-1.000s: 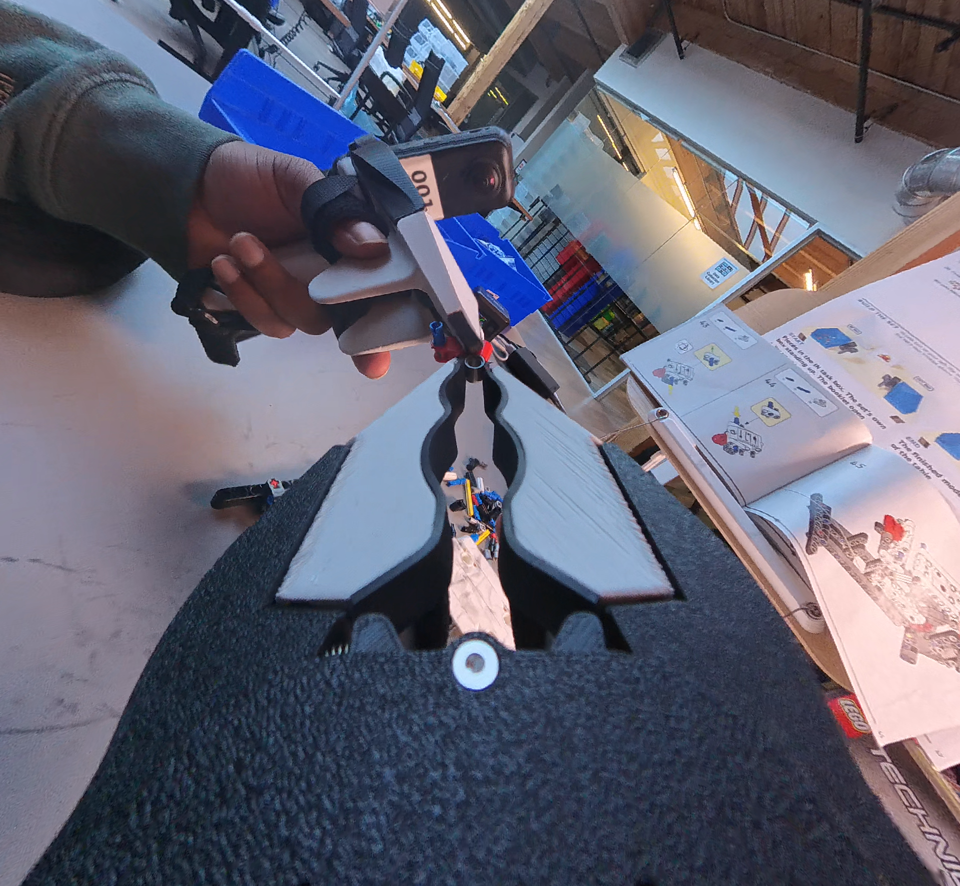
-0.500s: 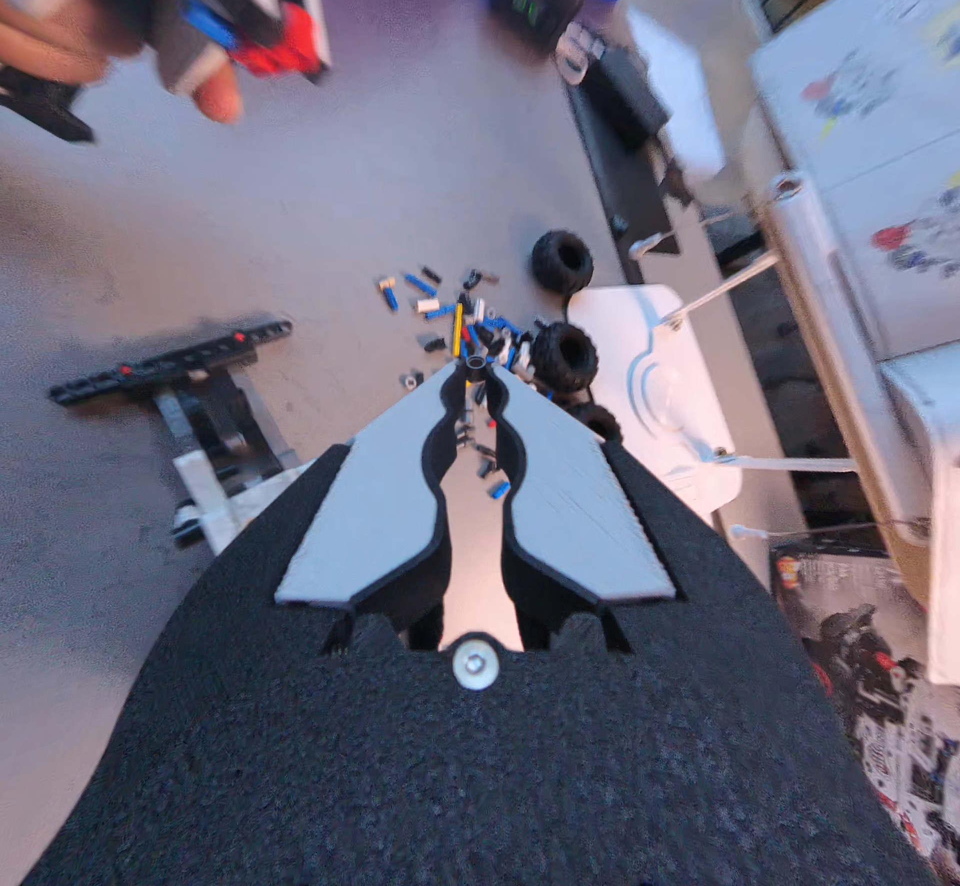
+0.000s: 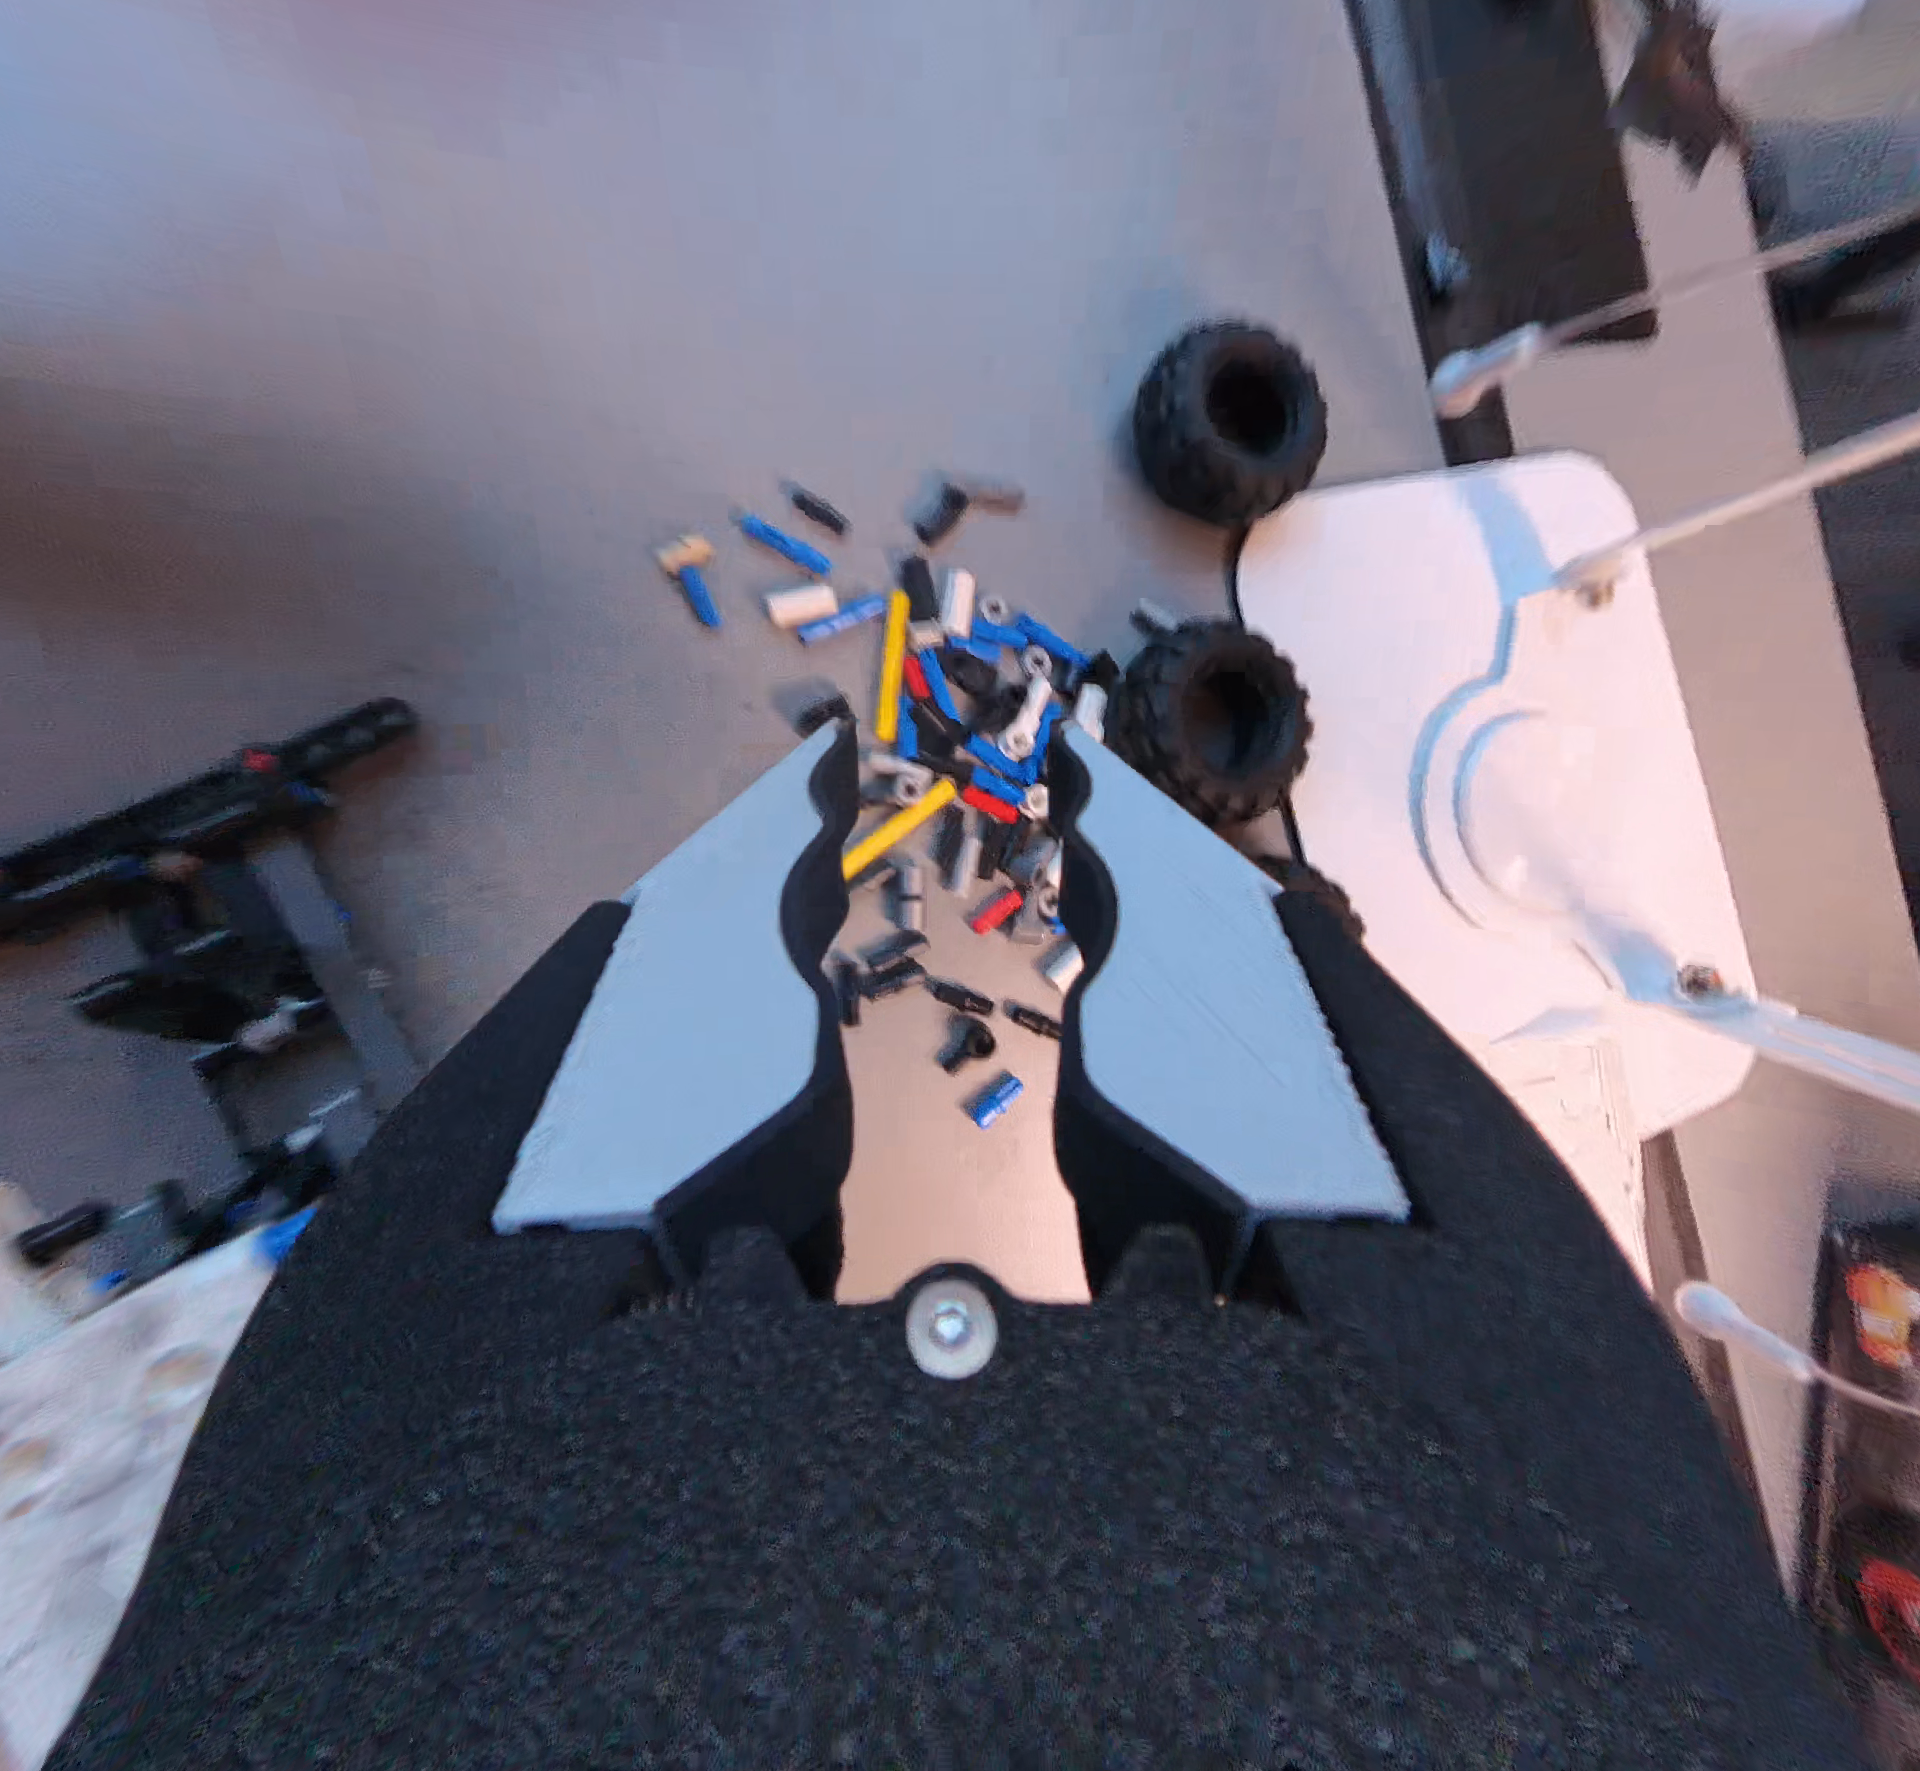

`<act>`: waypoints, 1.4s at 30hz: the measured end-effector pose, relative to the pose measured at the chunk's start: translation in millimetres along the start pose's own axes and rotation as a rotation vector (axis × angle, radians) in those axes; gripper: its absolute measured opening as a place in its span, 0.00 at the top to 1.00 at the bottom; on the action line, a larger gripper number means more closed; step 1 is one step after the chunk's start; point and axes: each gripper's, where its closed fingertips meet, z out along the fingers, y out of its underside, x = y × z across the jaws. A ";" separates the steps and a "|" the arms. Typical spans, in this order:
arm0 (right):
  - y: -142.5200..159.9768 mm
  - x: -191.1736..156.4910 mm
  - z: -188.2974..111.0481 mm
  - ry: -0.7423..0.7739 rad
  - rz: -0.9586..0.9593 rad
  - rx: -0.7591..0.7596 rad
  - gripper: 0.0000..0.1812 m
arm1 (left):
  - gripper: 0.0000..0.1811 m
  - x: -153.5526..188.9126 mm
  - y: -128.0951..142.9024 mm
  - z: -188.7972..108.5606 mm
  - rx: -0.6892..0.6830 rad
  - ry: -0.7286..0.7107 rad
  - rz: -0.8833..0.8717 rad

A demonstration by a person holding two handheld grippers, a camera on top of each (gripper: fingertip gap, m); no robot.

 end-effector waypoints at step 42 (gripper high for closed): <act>-7.9 -129.5 -119.8 -0.097 -0.085 0.519 0.95 | 0.95 13.8 71.8 29.8 -0.440 -0.173 0.711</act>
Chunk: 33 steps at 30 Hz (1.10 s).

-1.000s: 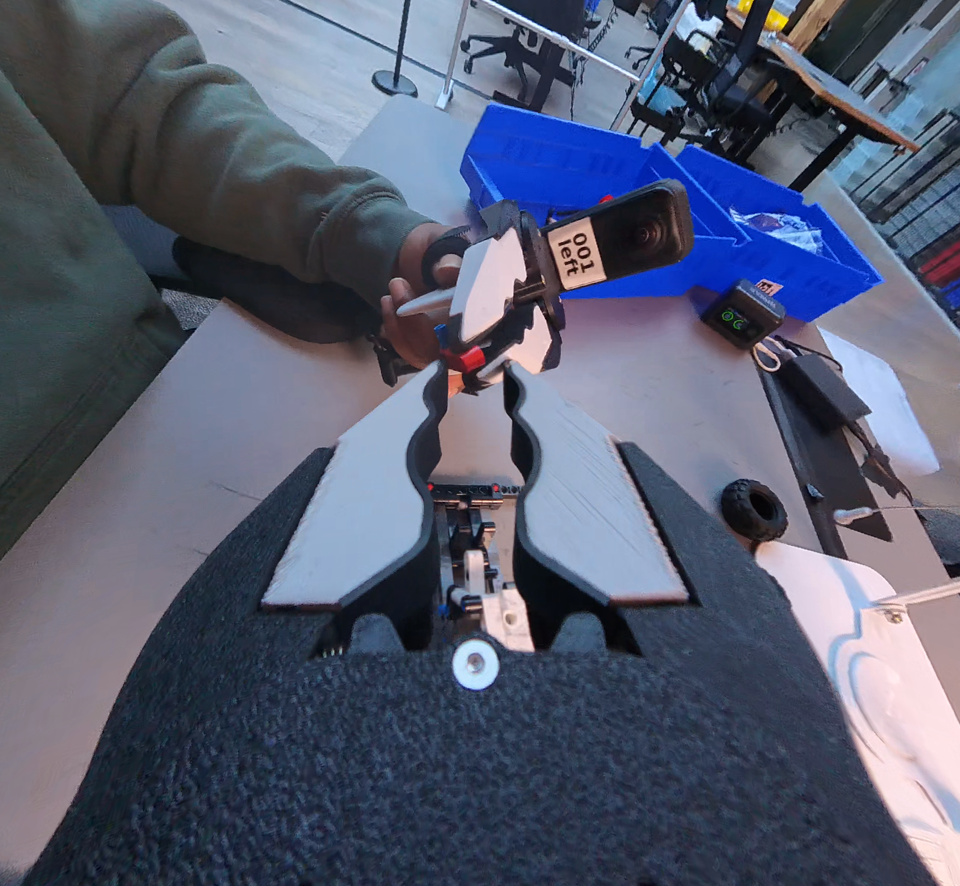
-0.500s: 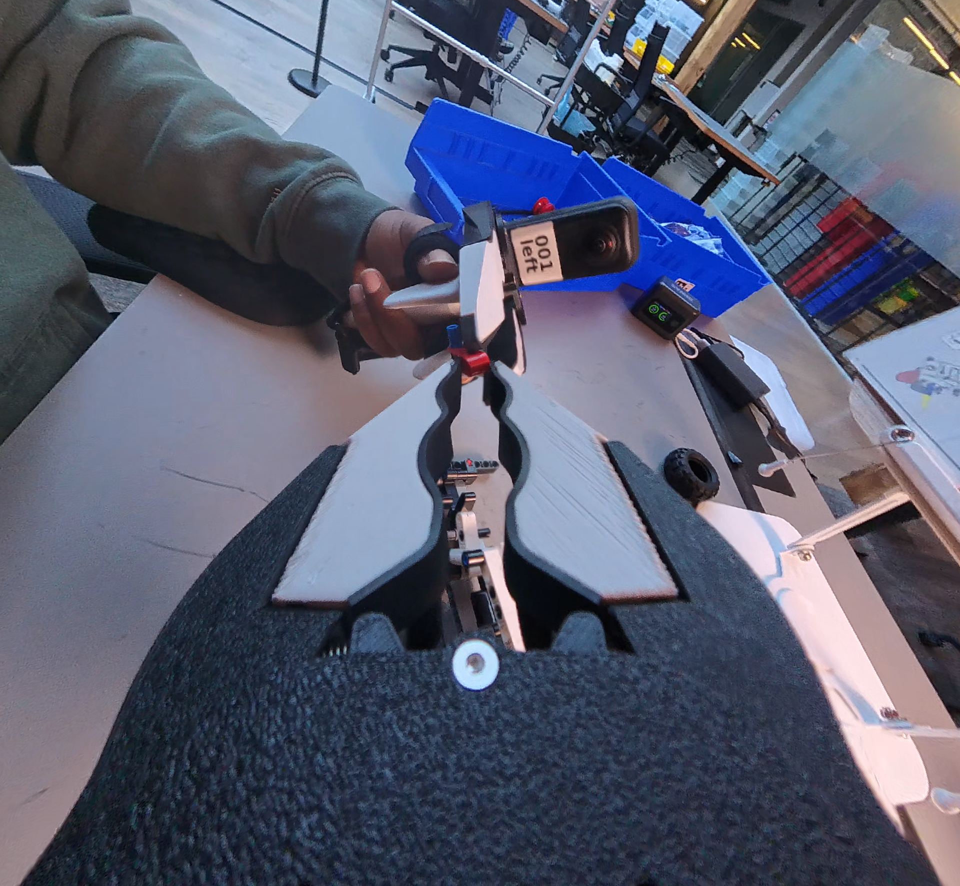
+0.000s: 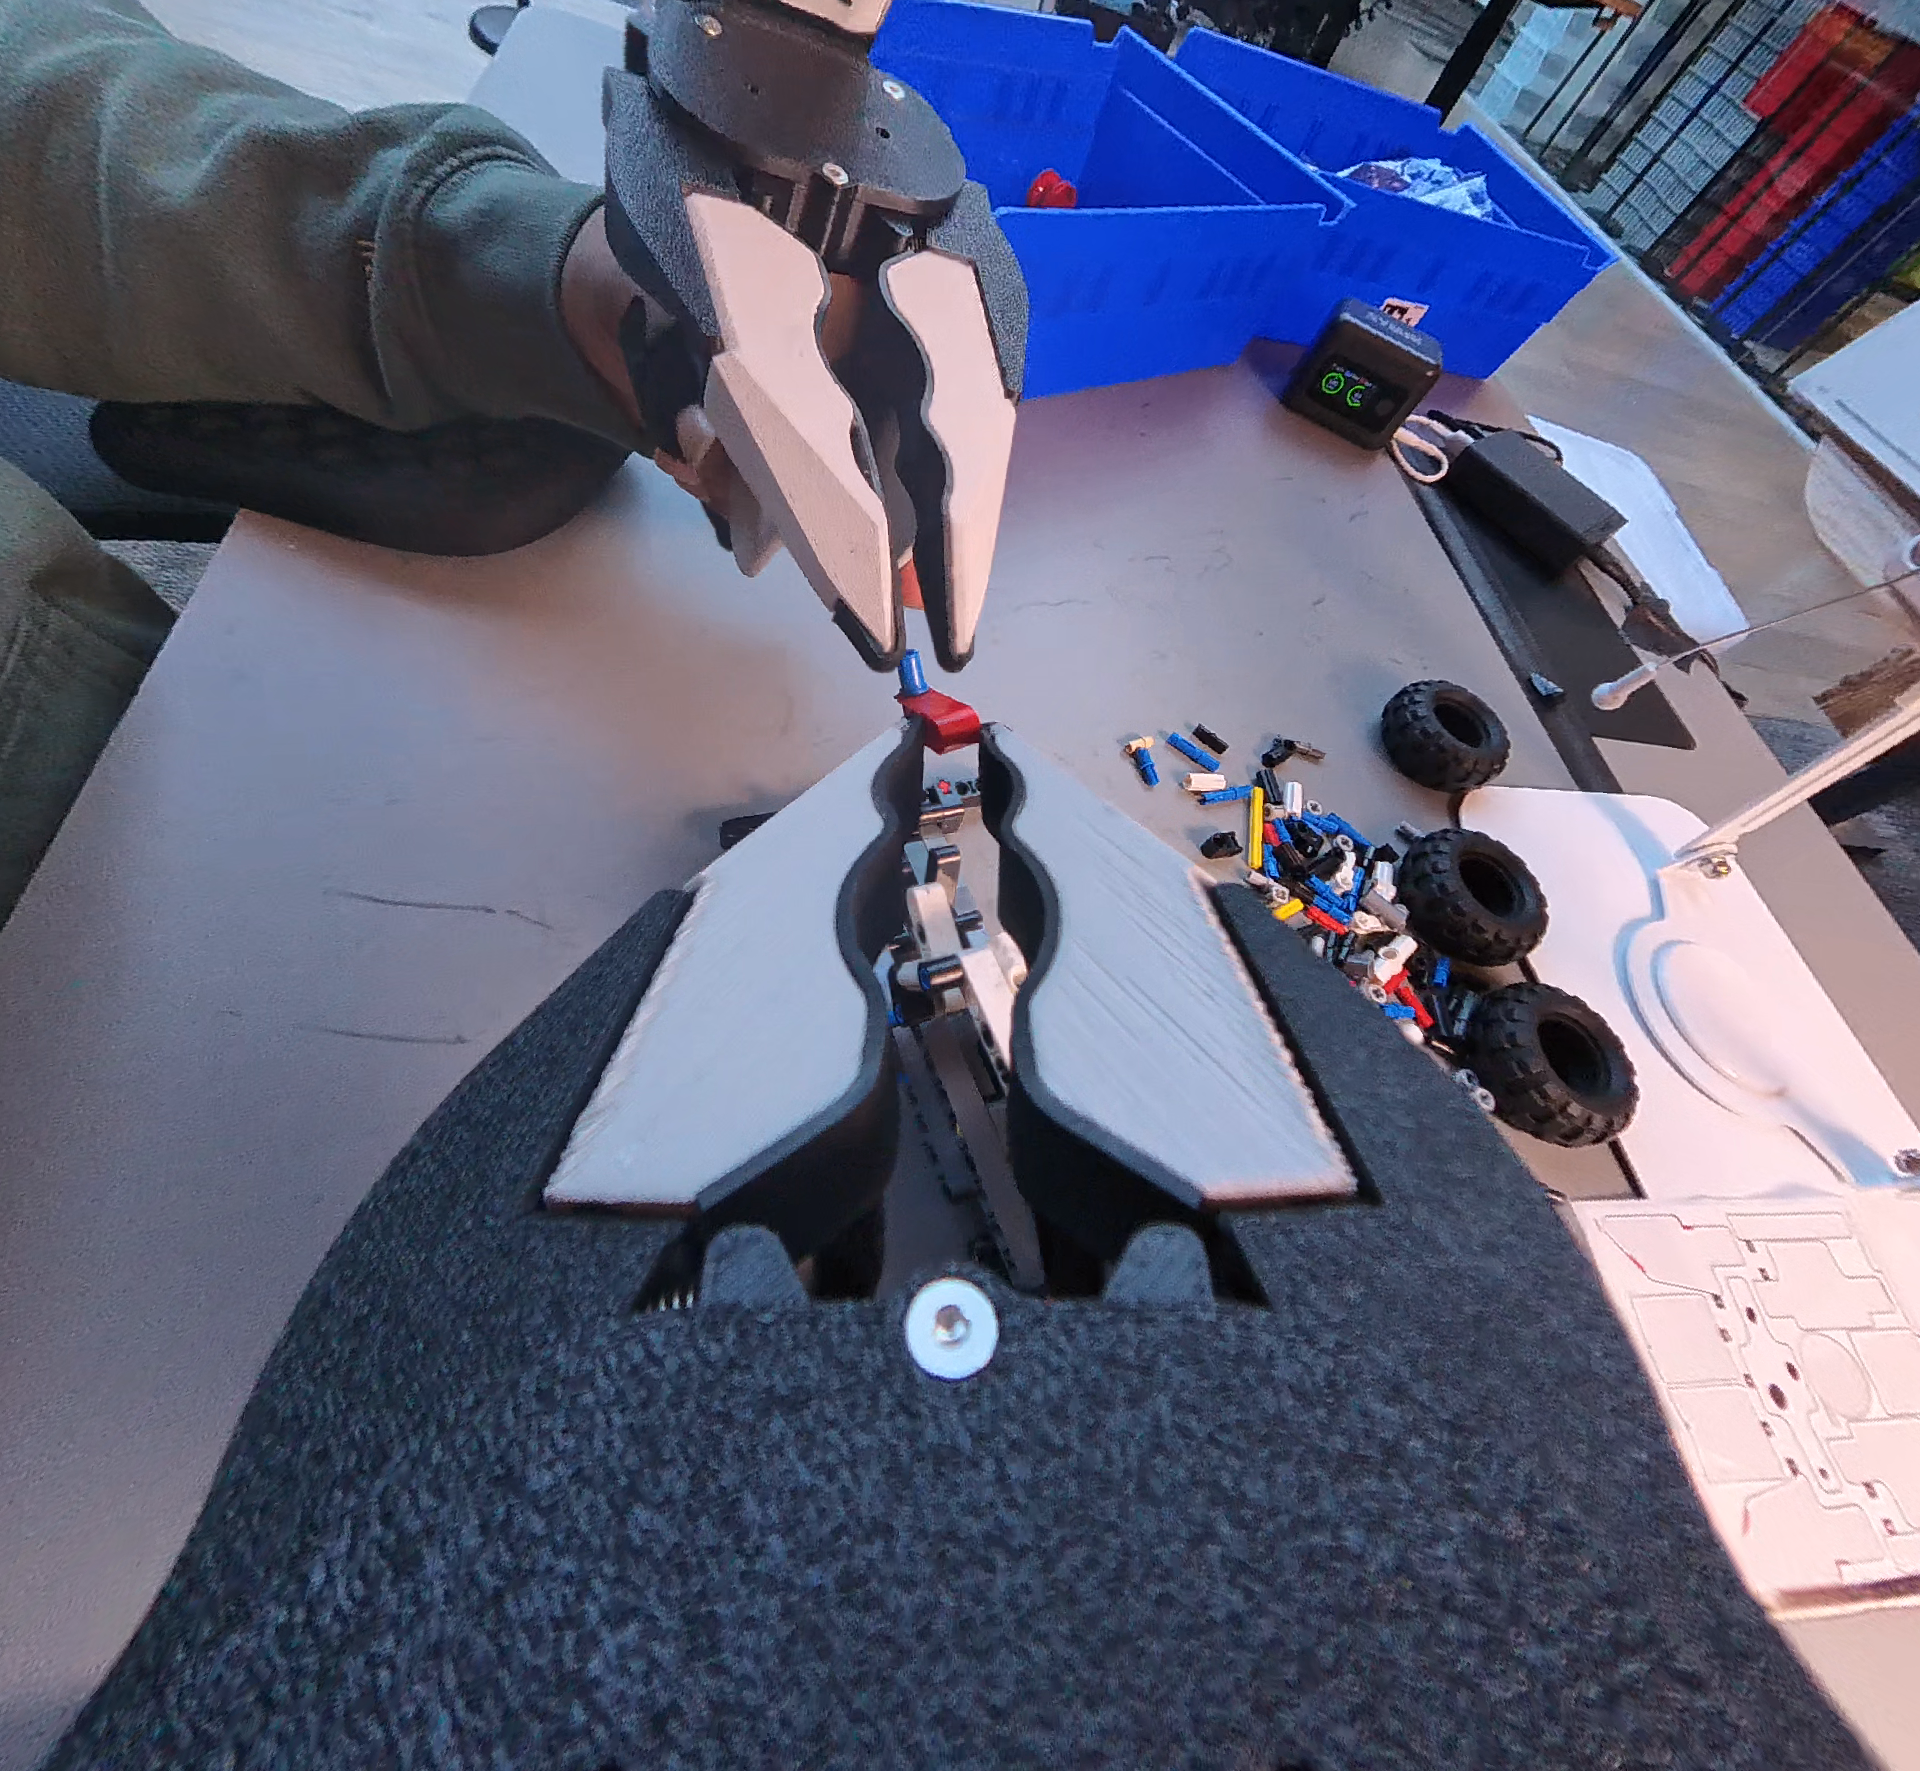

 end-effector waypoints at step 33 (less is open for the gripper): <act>-39.5 4.4 -4.2 0.303 -0.364 0.109 0.87 | 0.99 14.0 -35.1 -5.8 0.229 0.290 -0.458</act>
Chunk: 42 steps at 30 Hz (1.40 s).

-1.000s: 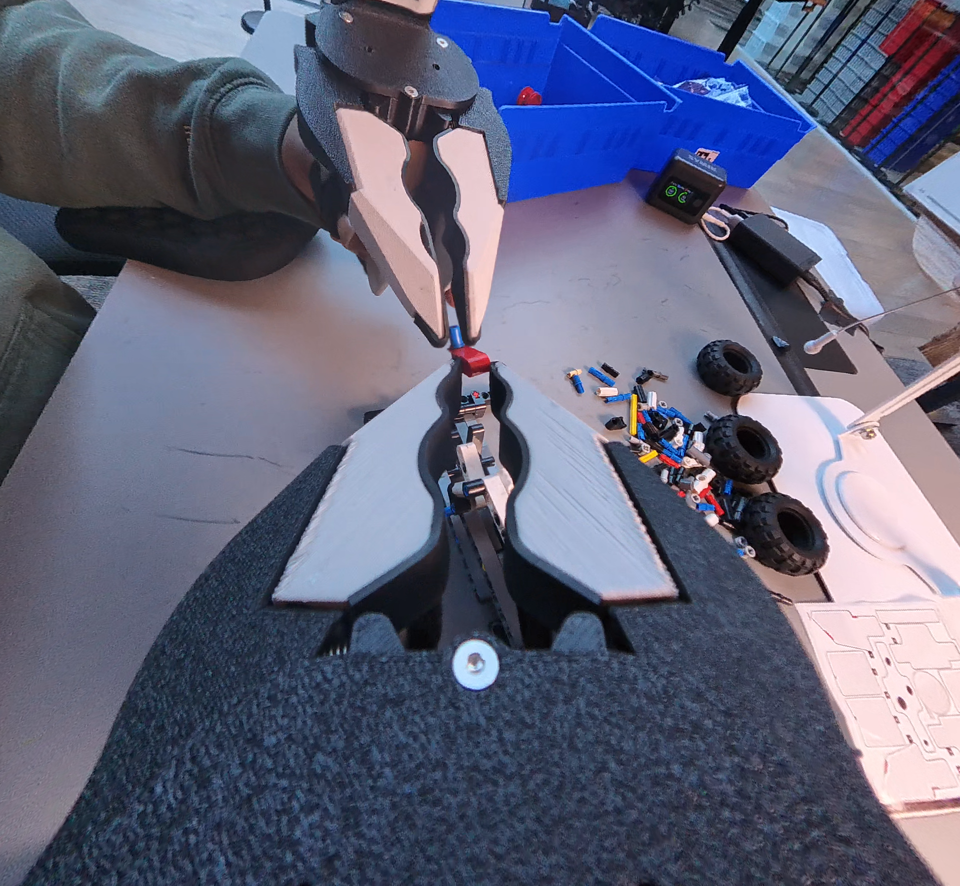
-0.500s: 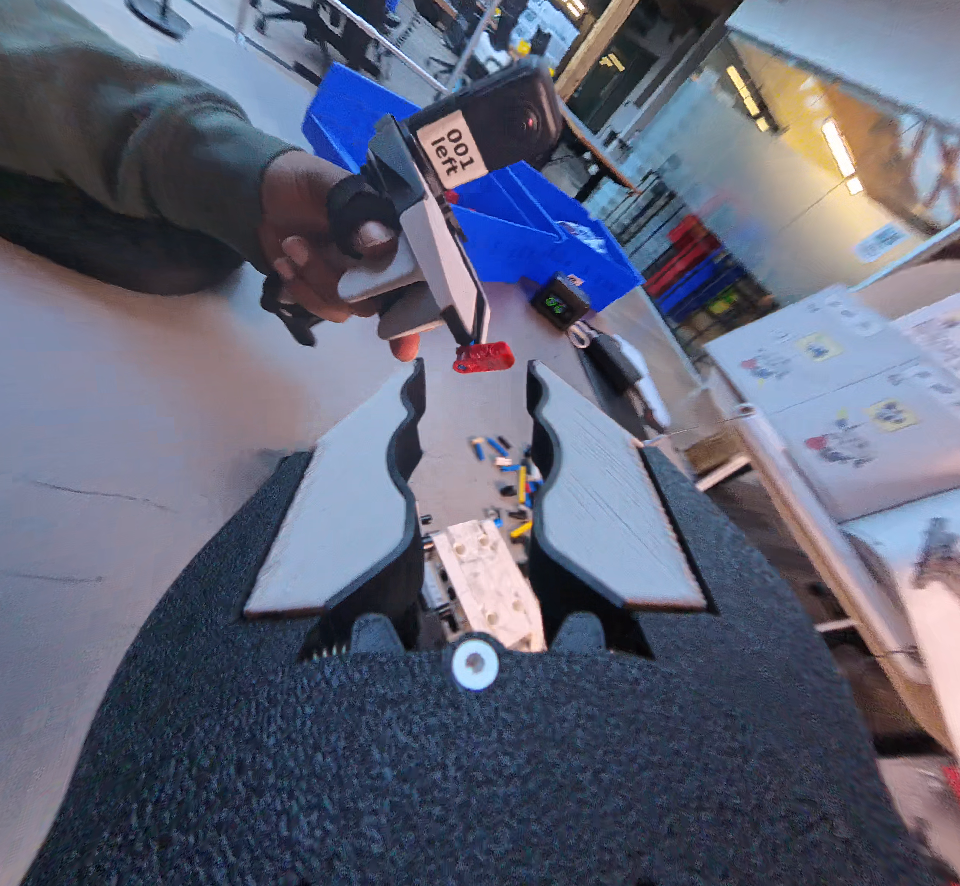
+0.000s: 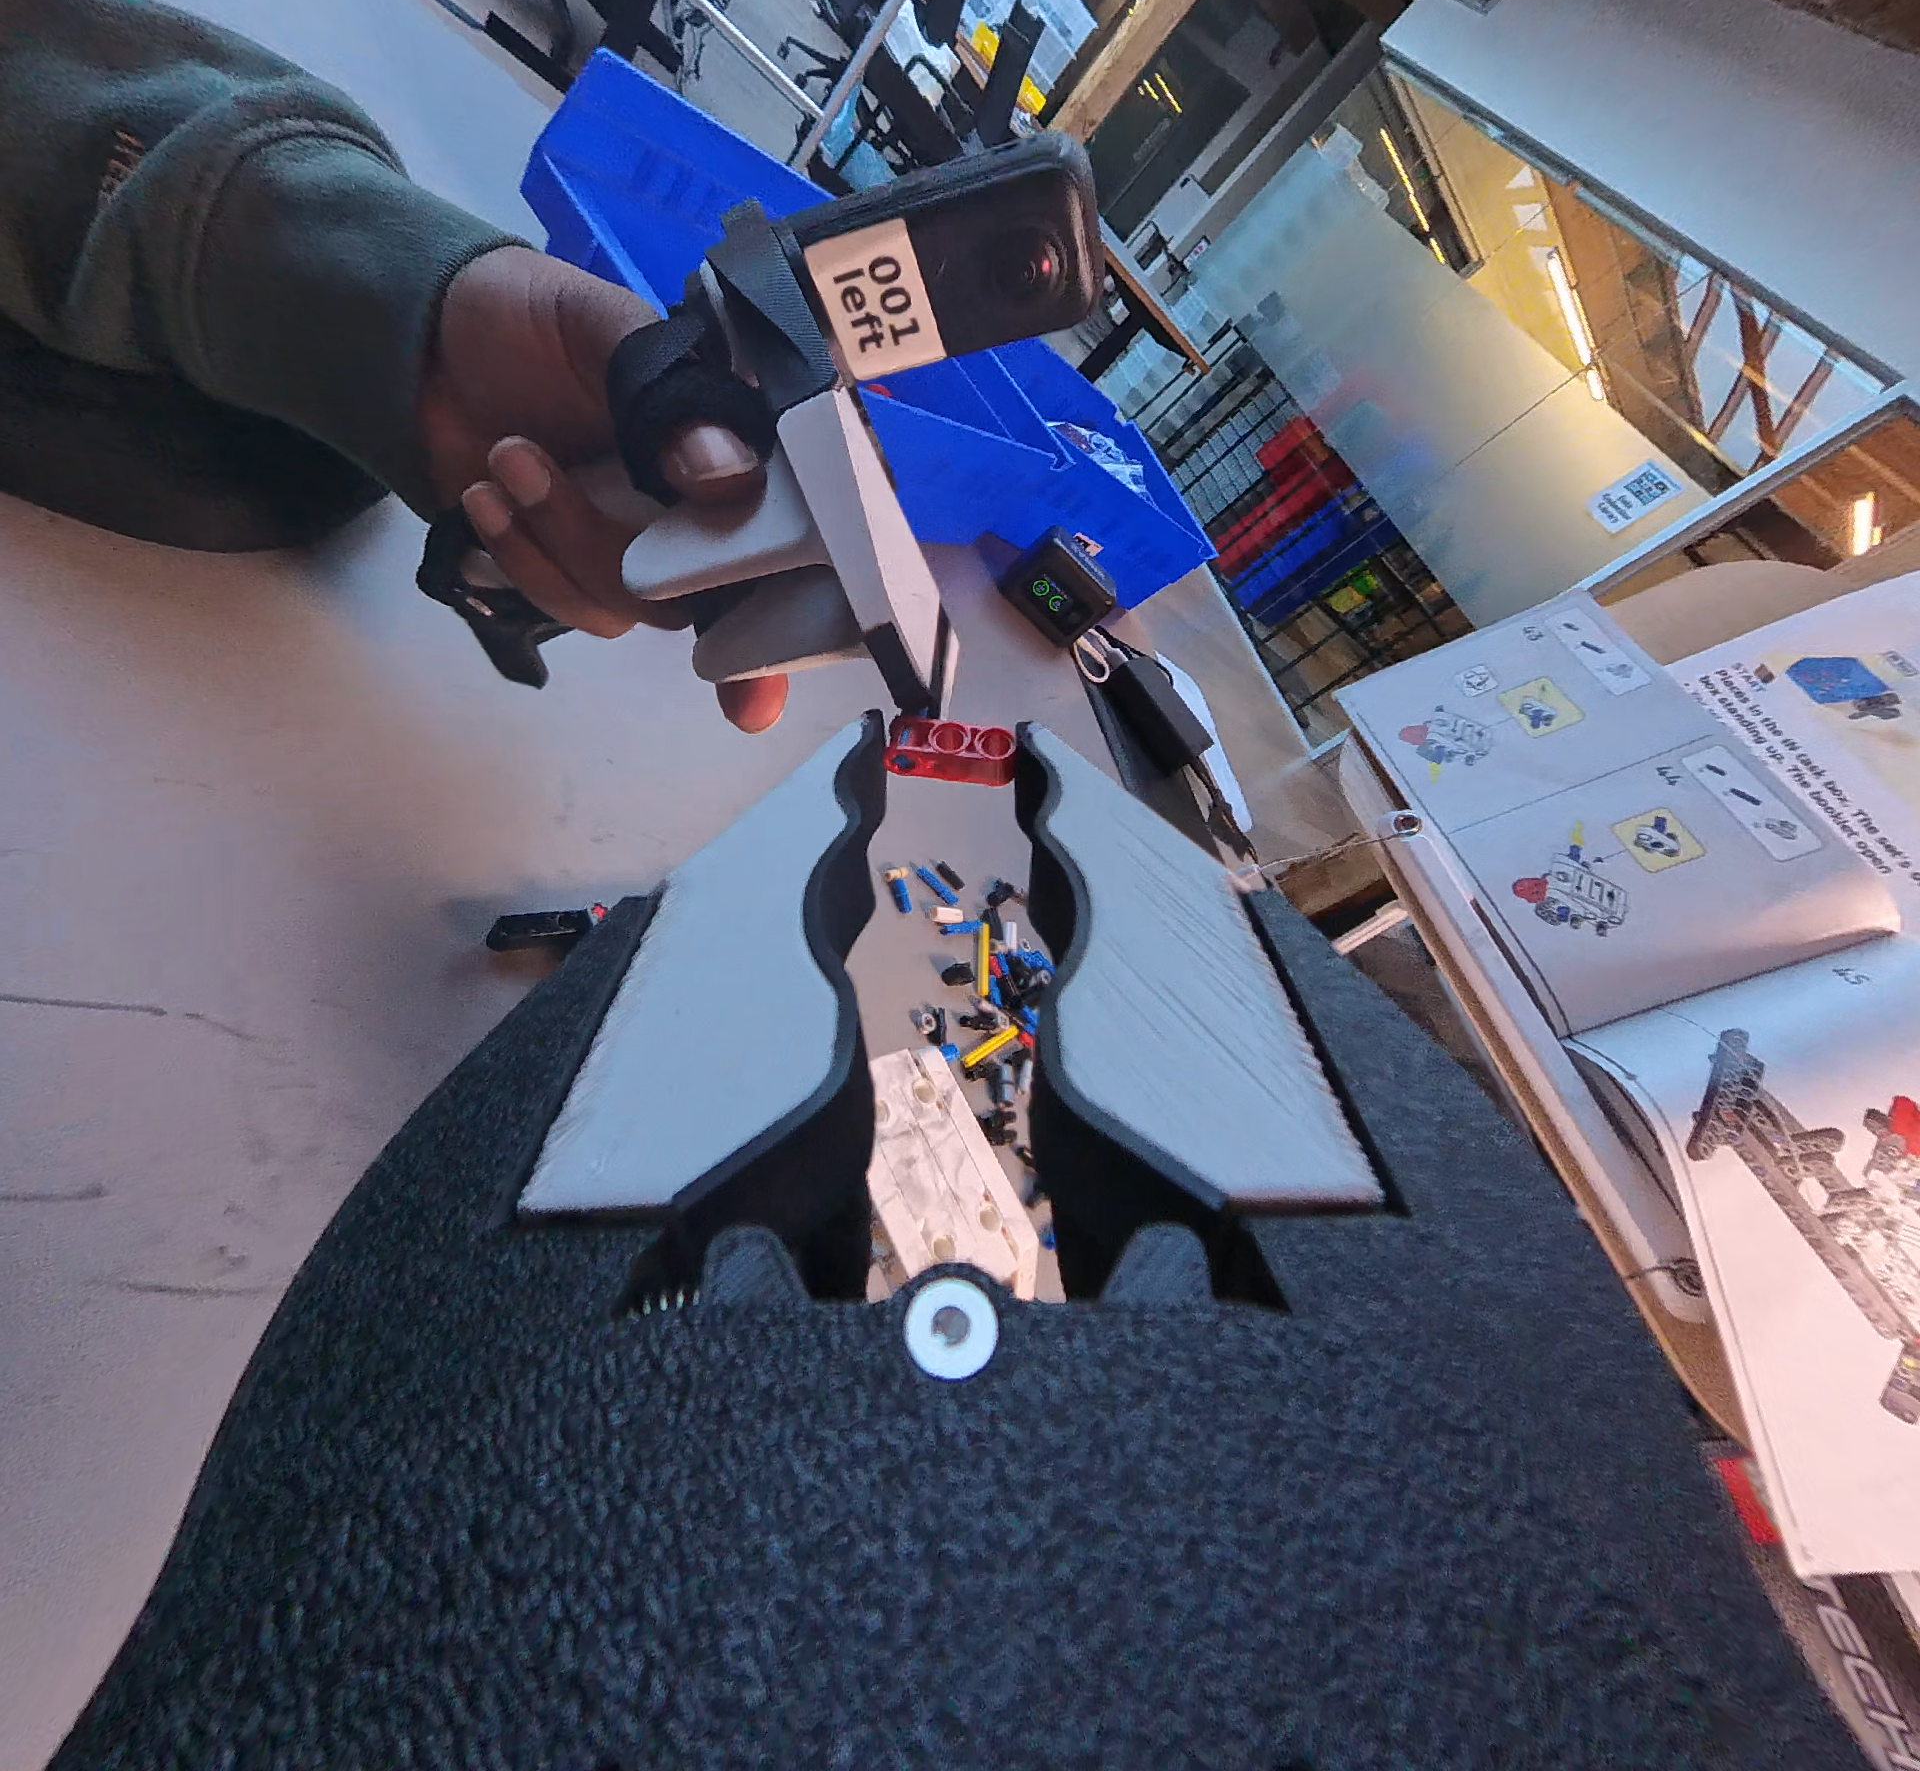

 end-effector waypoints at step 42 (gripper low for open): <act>46.8 12.2 -16.1 0.122 0.008 -0.074 0.87 | 0.81 -113.4 -6.0 -8.5 -0.146 -0.323 0.037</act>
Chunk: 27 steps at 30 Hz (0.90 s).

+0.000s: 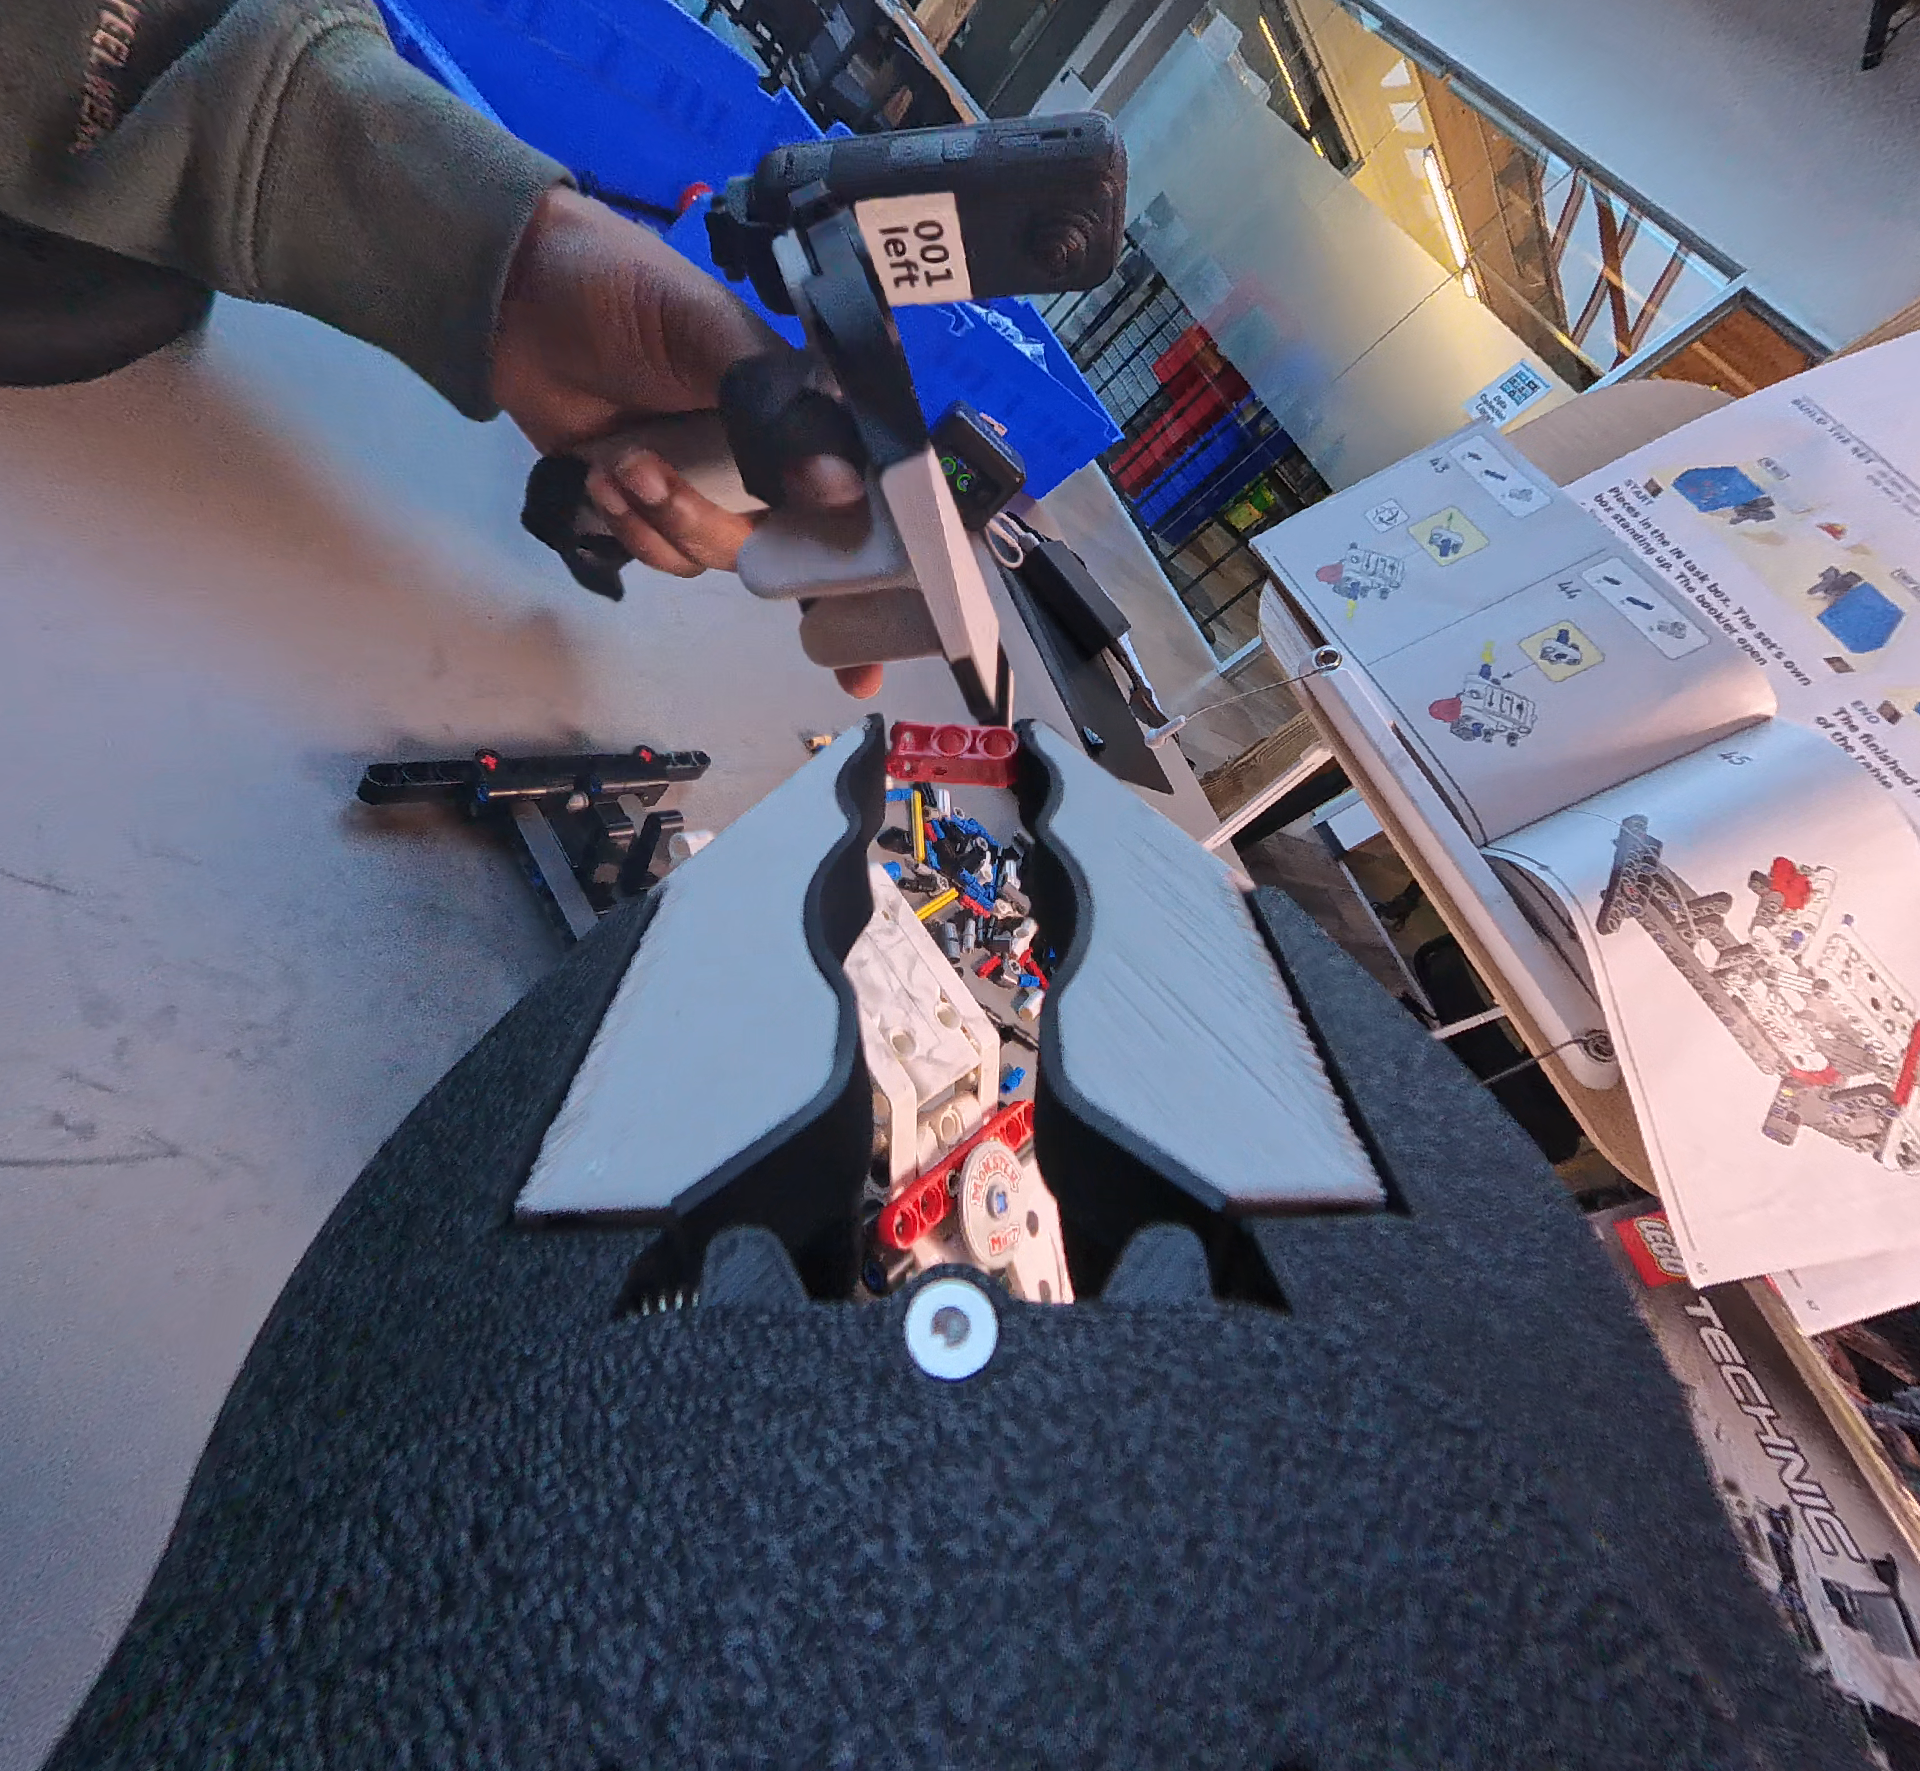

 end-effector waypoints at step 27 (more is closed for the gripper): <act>5.0 33.7 -39.2 0.126 0.122 0.019 0.87 | 0.96 -36.4 -58.9 -198.8 -0.285 -0.994 0.448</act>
